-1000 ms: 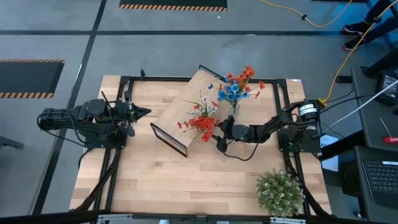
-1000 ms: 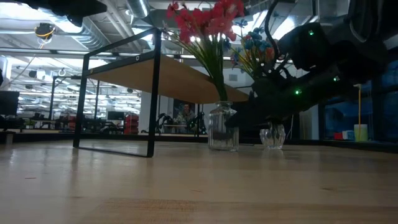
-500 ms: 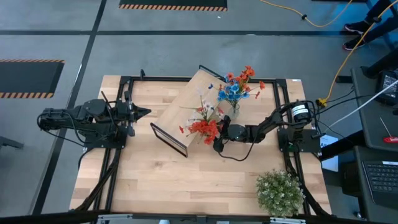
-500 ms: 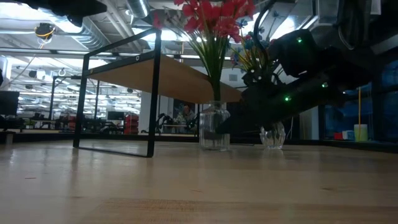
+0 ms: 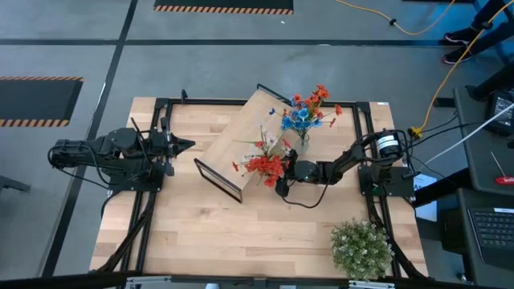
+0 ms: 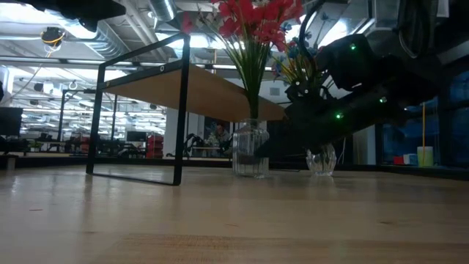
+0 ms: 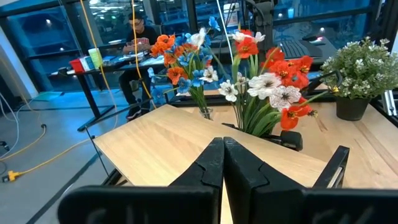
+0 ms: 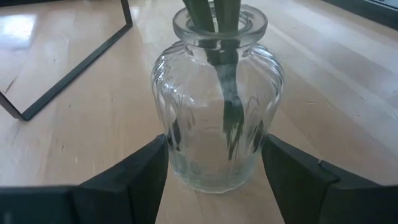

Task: Pick and place flowers into a vace then onto a shelf
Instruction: Put the left transparent flower vase with flowers on the shelf

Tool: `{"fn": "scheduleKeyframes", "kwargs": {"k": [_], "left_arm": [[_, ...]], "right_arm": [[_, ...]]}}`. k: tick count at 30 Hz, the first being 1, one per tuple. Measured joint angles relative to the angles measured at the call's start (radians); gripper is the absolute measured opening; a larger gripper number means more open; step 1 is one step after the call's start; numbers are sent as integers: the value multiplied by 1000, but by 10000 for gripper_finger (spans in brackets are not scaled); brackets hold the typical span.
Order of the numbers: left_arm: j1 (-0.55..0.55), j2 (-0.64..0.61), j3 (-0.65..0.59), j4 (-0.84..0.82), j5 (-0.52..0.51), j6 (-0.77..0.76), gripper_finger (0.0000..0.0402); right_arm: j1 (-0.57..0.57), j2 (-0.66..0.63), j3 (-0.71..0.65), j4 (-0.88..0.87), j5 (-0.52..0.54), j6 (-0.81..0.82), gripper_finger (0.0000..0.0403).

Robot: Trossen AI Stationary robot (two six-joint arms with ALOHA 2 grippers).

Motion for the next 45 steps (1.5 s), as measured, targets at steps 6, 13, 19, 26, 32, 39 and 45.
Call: {"fn": "scheduleKeyframes", "kwargs": {"k": [6, 13, 19, 26, 32, 39, 45], "left_arm": [[0, 0, 0, 0, 0, 0, 2], [0, 0, 0, 0, 0, 0, 5], [0, 0, 0, -1, 0, 0, 2], [0, 0, 0, -1, 0, 0, 5], [0, 0, 0, -1, 0, 0, 2], [0, 0, 0, -1, 0, -1, 5], [0, 0, 0, -1, 0, -1, 2]], "right_arm": [[0, -26, 1, -63, 0, 6, 244], [11, -119, -1, -202, -2, 1, 245], [19, -177, 0, -349, 2, 67, 249], [50, -182, 0, -359, 1, 62, 249], [57, -183, 2, -393, 5, 108, 250], [57, -181, 0, -421, -1, 106, 250], [57, -180, -2, -422, 0, 95, 250]]}}
